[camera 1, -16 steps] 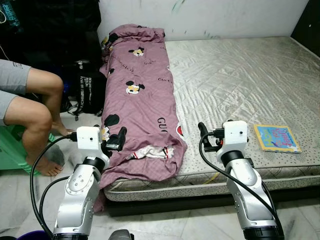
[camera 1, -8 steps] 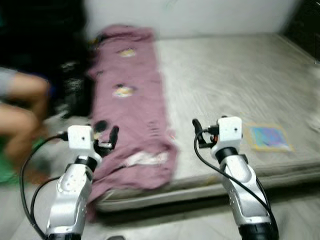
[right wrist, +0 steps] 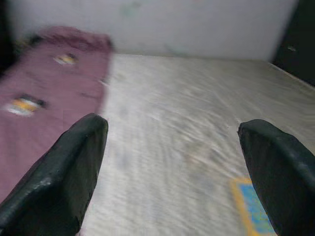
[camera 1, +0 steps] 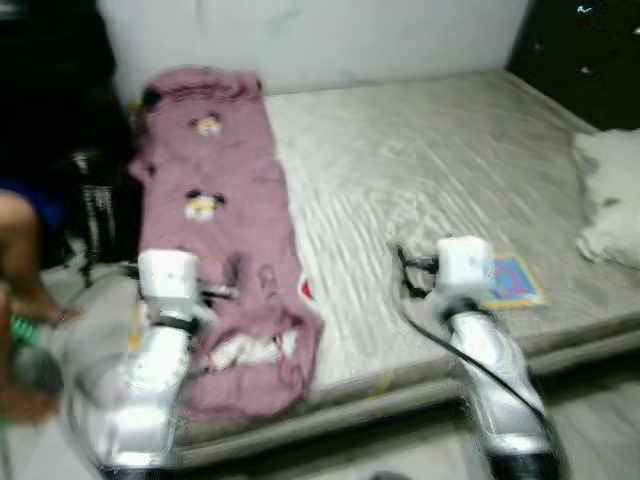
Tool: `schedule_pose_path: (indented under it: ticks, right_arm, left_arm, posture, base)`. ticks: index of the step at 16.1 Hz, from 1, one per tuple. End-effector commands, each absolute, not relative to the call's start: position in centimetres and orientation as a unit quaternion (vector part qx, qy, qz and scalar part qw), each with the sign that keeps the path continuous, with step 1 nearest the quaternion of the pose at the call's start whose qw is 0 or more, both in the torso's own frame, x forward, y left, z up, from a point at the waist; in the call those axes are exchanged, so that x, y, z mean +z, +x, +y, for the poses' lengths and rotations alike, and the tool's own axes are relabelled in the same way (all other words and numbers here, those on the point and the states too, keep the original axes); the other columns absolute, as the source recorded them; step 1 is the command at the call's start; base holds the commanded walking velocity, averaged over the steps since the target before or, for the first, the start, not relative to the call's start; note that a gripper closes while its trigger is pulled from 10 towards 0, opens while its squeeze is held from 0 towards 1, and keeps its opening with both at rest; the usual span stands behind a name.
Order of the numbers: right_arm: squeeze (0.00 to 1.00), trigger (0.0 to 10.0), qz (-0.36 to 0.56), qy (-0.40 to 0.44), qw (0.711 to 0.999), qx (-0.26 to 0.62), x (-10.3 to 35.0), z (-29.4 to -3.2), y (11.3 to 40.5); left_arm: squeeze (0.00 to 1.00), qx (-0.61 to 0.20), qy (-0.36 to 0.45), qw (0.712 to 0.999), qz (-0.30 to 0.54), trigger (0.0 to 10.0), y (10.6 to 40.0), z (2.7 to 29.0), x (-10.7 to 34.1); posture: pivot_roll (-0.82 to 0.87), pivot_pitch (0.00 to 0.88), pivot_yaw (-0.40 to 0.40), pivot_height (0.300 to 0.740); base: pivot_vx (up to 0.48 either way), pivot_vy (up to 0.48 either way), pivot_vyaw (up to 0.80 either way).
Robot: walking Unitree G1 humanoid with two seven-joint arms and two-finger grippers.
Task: Clean up the room
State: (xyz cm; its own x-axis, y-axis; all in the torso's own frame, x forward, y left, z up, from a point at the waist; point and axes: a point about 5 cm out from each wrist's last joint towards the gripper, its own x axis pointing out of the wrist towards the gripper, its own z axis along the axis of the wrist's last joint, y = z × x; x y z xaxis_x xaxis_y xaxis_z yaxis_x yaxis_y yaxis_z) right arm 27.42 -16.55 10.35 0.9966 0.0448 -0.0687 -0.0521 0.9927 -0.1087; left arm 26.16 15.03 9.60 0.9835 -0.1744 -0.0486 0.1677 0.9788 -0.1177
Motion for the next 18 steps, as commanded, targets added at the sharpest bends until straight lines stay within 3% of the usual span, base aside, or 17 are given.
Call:
schedule_pose_path:
  ticks: [1,18]
  right_arm:
    - [0.0,10.0,0.021,-0.044,0.998,0.035,10.84,-15.51,27.71]
    - [0.0,10.0,0.025,-0.047,0.998,0.044,10.55,-15.84,28.56]
  left_arm:
    - [0.0,-0.065,-0.038,0.997,0.032,10.0,26.12,16.43,9.63]
    - [0.0,-0.051,-0.037,0.998,0.027,10.0,26.19,15.73,9.79]
  posture:
    - [0.04,0.0,-0.01,0.74]
    - [0.11,0.0,-0.05,0.74]
  base:
    - [0.0,0.0,0.0]
    - [0.0,0.0,0.0]
